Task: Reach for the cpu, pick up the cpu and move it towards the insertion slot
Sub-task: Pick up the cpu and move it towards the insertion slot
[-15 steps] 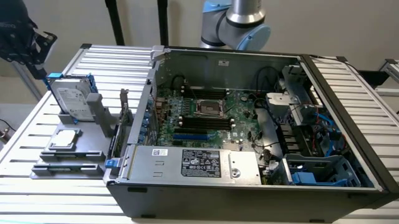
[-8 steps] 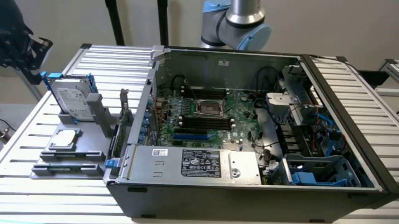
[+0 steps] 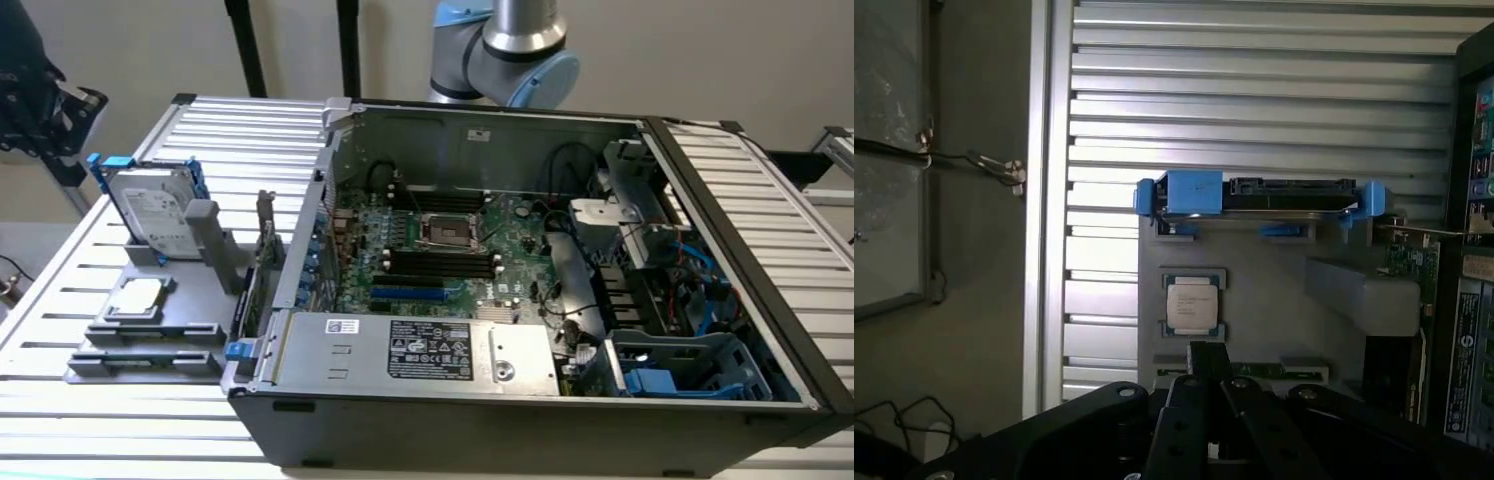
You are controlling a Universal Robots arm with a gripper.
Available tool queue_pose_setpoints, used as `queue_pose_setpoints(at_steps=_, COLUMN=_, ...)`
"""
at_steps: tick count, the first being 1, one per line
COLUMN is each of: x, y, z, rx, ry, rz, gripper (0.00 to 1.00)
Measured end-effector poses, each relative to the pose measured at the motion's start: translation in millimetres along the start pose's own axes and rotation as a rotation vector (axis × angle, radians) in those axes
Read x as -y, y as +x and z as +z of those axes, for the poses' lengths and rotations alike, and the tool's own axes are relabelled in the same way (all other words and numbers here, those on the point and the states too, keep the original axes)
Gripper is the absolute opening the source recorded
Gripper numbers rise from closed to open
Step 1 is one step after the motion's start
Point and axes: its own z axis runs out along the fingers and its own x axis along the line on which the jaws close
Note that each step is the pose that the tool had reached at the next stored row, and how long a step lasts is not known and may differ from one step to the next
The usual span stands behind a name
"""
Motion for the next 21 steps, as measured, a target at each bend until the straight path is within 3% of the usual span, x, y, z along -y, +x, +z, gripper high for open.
queue_pose_setpoints(at_steps=4, x=0.0, y=0.1, z=0.0, rx=-0.0001, ry=0.0001, rz=0.0, gripper=0.12)
queue_pose_setpoints(at_steps=7, x=0.0, y=0.1, z=0.0, rx=-0.0001, ry=0.0001, rz=0.0, gripper=0.3)
queue_pose_setpoints(at_steps=10, x=0.0, y=0.0, z=1.3, rx=0.0, ry=0.0001, rz=0.0, gripper=0.36)
queue_pose_setpoints(at_steps=11, x=0.1, y=0.0, z=2.1, rx=0.0, ry=0.0002, rz=0.0, gripper=0.47)
queue_pose_setpoints(at_steps=12, x=0.1, y=0.0, z=2.9, rx=0.0, ry=0.0004, rz=0.0, gripper=0.47)
queue_pose_setpoints(at_steps=14, x=0.2, y=0.0, z=5.1, rx=0.0, ry=0.0004, rz=0.0, gripper=0.59)
queue_pose_setpoints(at_steps=17, x=0.4, y=-0.2, z=10.2, rx=-0.0001, ry=0.0005, rz=0.0, gripper=0.65)
queue_pose_setpoints(at_steps=18, x=0.5, y=-0.2, z=12.0, rx=-0.0001, ry=0.0005, rz=0.0, gripper=0.71)
queue_pose_setpoints(at_steps=21, x=0.7, y=-0.3, z=17.4, rx=0.0, ry=0.0005, rz=0.0, gripper=0.71)
